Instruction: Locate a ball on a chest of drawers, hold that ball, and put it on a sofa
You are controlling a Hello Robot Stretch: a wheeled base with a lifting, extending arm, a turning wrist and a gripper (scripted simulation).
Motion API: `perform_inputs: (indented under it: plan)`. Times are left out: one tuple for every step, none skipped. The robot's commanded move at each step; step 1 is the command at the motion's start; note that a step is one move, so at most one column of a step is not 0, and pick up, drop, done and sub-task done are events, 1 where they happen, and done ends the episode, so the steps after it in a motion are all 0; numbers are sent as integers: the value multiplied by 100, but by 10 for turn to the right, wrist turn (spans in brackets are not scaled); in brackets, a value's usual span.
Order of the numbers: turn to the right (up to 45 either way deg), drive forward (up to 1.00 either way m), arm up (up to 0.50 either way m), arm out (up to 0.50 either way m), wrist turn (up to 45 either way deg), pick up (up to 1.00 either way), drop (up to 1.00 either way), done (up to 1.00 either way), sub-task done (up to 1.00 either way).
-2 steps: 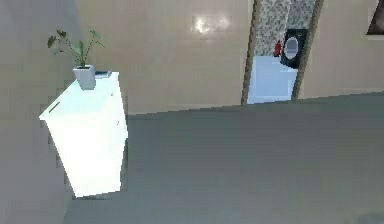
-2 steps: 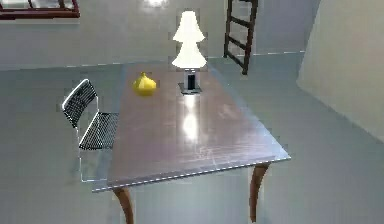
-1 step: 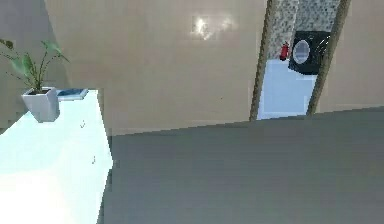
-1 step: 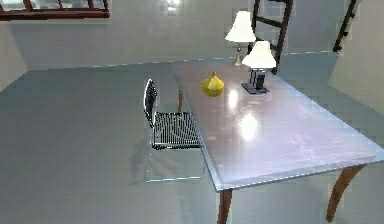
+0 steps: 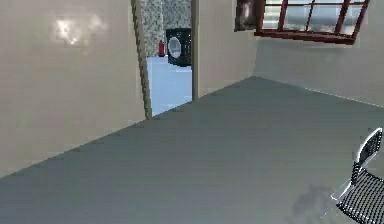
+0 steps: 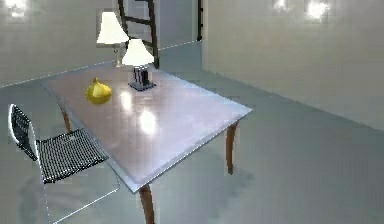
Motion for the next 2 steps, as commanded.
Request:
perform_inputs:
  plan:
    - [0,100,0,0,0,0,0,0,0]
    - [30,0,0,0,0,0,0,0,0]
